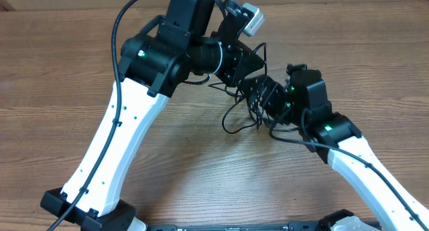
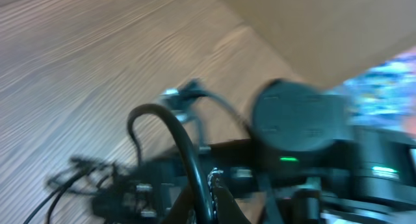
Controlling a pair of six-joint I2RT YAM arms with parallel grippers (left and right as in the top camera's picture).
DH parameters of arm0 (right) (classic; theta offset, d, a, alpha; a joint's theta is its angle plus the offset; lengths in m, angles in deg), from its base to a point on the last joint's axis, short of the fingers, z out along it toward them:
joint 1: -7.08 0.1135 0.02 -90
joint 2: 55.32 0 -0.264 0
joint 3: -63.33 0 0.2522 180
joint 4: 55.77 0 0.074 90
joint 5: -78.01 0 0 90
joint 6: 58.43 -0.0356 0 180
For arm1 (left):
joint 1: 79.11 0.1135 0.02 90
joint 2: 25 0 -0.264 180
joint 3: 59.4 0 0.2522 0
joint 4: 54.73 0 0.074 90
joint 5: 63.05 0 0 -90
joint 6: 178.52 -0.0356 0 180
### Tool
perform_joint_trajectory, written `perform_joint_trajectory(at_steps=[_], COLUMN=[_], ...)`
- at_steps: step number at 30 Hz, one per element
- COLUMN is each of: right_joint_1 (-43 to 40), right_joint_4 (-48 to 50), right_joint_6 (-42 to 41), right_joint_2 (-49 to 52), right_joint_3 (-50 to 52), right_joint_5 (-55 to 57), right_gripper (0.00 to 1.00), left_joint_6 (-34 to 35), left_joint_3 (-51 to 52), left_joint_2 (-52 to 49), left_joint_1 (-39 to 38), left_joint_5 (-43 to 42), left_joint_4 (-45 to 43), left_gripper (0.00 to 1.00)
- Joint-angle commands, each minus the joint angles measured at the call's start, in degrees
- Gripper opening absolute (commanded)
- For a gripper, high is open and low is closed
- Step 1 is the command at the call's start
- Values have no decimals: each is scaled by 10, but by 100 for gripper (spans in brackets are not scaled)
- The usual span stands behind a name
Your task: Untangle cables
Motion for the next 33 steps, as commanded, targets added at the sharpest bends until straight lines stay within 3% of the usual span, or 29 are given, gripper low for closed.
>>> perform_joint_trajectory(at_steps=[1, 11, 18, 22, 28, 33], right_joint_1=[2, -51, -150, -185, -164, -78], right_joint_4=[14, -138, -178, -166, -120, -108], right_joint_6=[-51, -68, 12, 112, 340, 398], right_joint_2=[41, 144, 144, 139, 99, 90], right_joint_3=[-2, -2, -2, -3, -3, -3], right_joint_5=[23, 123, 116, 10, -278, -300], right_gripper=[100, 100, 100, 100, 94, 93], left_joint_6=[8, 19, 41, 37, 38, 38], left_joint_3=[-27, -89, -89, -89, -89, -89], left_joint_2=[45, 117, 122, 117, 112, 112], left_joint_1=[35, 233, 369, 372, 339, 312], left_joint_5=[-120, -150, -168, -182, -181, -181], left_joint_4=[-21, -41, -24, -8, -21, -58], left_gripper=[4, 4, 4, 4, 4, 4])
